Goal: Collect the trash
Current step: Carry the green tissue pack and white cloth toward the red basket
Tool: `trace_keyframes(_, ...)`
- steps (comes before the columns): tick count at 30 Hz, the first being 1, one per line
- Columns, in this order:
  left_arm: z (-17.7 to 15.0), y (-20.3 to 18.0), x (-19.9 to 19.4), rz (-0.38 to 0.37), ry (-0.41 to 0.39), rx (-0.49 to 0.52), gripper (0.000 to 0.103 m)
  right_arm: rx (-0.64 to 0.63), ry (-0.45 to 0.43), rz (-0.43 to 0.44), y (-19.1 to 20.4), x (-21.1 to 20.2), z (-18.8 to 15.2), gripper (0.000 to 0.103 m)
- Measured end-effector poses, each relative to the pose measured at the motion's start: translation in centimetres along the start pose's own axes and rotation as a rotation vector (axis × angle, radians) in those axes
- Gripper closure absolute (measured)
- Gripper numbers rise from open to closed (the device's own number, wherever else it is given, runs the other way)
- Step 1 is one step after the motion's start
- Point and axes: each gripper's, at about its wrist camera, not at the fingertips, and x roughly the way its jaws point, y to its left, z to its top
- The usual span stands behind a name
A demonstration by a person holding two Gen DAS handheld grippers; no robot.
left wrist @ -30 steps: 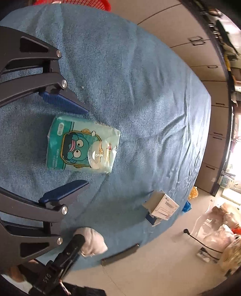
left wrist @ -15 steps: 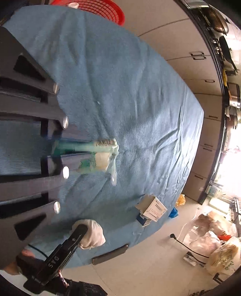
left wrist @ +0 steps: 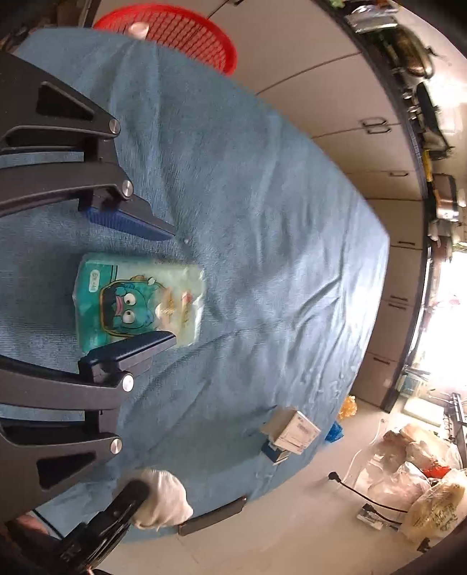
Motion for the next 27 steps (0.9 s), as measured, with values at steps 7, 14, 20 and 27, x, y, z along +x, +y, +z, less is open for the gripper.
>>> trace_keyframes(7, -1.5, -0.9, 0.1, -0.034, -0.022, 0.014, 0.055, -0.021, -0.007, 0.015, 0.5, -0.6, -0.1, 0.063)
trace_keyframes(14, -2.4, -0.2, -2.3, -0.125, -0.049, -0.065, 0.089, -0.048, -0.011, 0.041, 1.7, -0.7, -0.6, 0.063)
trace_keyframes(20, -2.9, 1.0, -5.8, -0.077, -0.107, -0.077, 0.093, -0.056, -0.012, 0.055, 2.4, -0.8, -0.8, 0.063)
trace_keyframes(27, -3.6, 3.2, -9.4, 0.05, -0.197, -0.07, 0.093, -0.09, 0.003, 0.086, 4.5, -0.3, -1.3, 0.063)
